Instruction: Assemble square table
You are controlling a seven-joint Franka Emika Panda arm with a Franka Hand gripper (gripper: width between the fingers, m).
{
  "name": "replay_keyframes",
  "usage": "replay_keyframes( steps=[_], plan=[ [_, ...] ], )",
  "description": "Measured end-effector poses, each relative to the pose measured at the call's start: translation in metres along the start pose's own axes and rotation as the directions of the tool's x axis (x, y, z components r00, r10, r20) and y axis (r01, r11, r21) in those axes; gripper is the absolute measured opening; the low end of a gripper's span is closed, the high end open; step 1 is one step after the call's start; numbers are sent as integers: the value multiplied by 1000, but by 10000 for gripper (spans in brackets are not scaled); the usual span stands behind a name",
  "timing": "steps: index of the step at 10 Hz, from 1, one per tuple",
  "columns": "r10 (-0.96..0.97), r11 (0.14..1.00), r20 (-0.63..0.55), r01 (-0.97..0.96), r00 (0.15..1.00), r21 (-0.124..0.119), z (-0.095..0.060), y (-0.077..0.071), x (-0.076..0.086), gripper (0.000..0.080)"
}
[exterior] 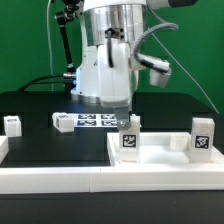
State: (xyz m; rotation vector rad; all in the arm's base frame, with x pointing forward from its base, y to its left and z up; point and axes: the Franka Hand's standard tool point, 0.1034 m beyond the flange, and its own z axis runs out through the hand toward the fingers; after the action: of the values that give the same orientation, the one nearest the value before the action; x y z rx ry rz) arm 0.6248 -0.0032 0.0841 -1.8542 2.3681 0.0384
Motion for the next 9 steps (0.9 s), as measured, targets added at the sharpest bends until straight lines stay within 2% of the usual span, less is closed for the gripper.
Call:
replay_keyframes(
  steps=[3, 5, 6, 7, 9],
  plan=[
    [81, 997, 3, -81, 997, 0, 0, 0, 0, 290],
    [22, 1000, 2, -22, 1000, -2, 1, 0, 0, 530],
    [-44, 999, 8, 44, 999, -16, 0, 1, -1, 530],
    [-150, 988, 11, 151, 989, -25, 0, 0, -2, 624],
    [-312, 950, 18, 312, 950, -27, 0, -1, -3, 642]
  ],
)
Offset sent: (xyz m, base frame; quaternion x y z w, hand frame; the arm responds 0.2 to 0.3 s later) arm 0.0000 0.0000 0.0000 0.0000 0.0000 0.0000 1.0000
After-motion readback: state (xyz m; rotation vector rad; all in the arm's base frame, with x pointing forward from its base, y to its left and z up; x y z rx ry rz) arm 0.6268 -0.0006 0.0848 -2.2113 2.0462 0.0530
